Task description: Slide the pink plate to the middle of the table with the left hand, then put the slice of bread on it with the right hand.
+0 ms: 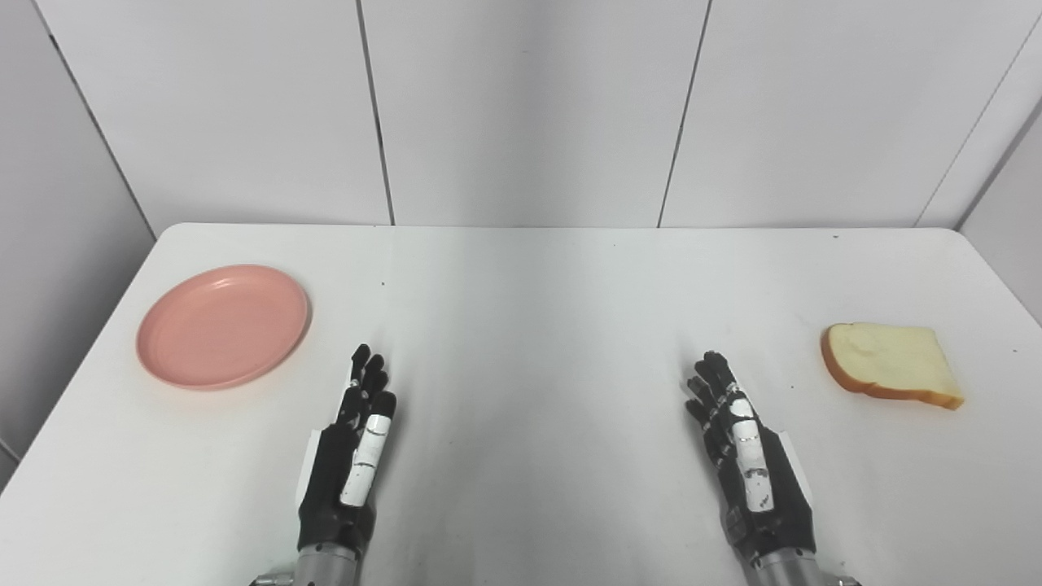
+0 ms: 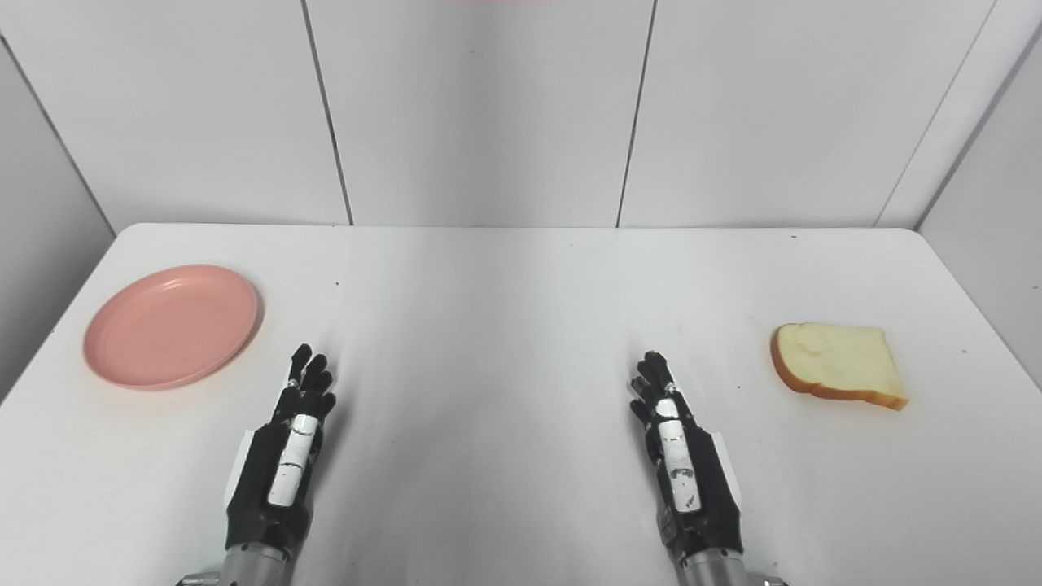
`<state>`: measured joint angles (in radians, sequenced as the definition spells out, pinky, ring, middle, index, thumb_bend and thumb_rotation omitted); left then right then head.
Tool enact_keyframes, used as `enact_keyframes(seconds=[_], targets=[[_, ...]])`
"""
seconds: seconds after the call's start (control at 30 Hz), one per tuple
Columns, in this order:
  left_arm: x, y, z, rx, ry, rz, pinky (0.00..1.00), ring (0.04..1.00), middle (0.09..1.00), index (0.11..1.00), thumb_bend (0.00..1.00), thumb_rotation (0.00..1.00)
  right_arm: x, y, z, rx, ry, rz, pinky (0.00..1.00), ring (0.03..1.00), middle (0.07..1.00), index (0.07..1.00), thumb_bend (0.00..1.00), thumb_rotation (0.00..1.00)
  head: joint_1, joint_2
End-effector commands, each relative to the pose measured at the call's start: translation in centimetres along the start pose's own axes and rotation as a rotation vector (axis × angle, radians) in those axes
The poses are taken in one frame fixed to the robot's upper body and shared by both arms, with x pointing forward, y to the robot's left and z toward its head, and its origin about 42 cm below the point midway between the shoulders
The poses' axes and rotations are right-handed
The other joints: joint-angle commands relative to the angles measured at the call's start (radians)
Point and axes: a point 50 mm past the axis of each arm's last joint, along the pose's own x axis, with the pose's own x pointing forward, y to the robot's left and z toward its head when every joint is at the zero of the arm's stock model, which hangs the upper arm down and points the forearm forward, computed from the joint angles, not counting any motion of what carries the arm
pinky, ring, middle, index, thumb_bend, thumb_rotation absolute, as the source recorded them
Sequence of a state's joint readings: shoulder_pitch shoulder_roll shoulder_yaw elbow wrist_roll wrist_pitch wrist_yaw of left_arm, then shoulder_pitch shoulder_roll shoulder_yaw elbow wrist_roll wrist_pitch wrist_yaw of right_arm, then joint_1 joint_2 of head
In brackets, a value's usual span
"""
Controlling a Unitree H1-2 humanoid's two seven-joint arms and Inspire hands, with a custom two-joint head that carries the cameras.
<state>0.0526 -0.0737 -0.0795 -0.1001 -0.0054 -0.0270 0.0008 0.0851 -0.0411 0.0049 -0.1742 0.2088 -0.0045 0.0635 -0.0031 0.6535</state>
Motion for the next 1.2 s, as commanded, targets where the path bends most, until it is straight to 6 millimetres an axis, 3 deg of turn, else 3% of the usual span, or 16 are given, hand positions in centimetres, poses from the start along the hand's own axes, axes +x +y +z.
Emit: enact_keyframes(seconds=[0.0, 0.13, 0.4, 0.93, 1.17], targets=[[0.27, -0.13, 0.60, 0.010, -0.036, -0.007, 1.00, 1.000, 1.000, 1.000, 0.75, 0.81, -0.20, 0.26, -0.46, 0.011, -0.002, 0.017, 0.98, 0.969, 0.962, 0.947, 0.82, 0.94, 0.001, -0.001], [0.38, -0.12, 0.57, -0.010, -0.039, -0.003, 1.00, 1.000, 1.000, 1.000, 0.77, 0.79, -0.20, 0.25, -0.40, 0.012, 0.018, 0.030, 1.00, 0.985, 0.980, 0.958, 0.78, 0.99, 0.003, -0.001], [0.51, -0.14, 0.57, -0.011, -0.043, -0.002, 1.00, 1.000, 1.000, 1.000, 0.76, 0.79, -0.22, 0.14, -0.48, 0.019, 0.023, 0.019, 0.99, 0.989, 0.982, 0.961, 0.76, 1.00, 0.007, -0.002], [0.54, -0.27, 0.71, 0.002, -0.042, 0.001, 1.00, 1.000, 1.000, 1.000, 0.77, 0.80, -0.39, -0.18, -0.47, -0.003, -0.006, -0.016, 0.98, 0.972, 0.975, 0.948, 0.80, 0.95, 0.011, -0.002], [0.63, -0.50, 0.33, 0.007, -0.046, -0.008, 1.00, 1.000, 1.000, 1.000, 0.77, 0.81, -0.43, -0.44, -0.73, -0.001, -0.008, -0.014, 0.98, 0.976, 0.979, 0.953, 0.80, 0.95, 0.039, -0.021]])
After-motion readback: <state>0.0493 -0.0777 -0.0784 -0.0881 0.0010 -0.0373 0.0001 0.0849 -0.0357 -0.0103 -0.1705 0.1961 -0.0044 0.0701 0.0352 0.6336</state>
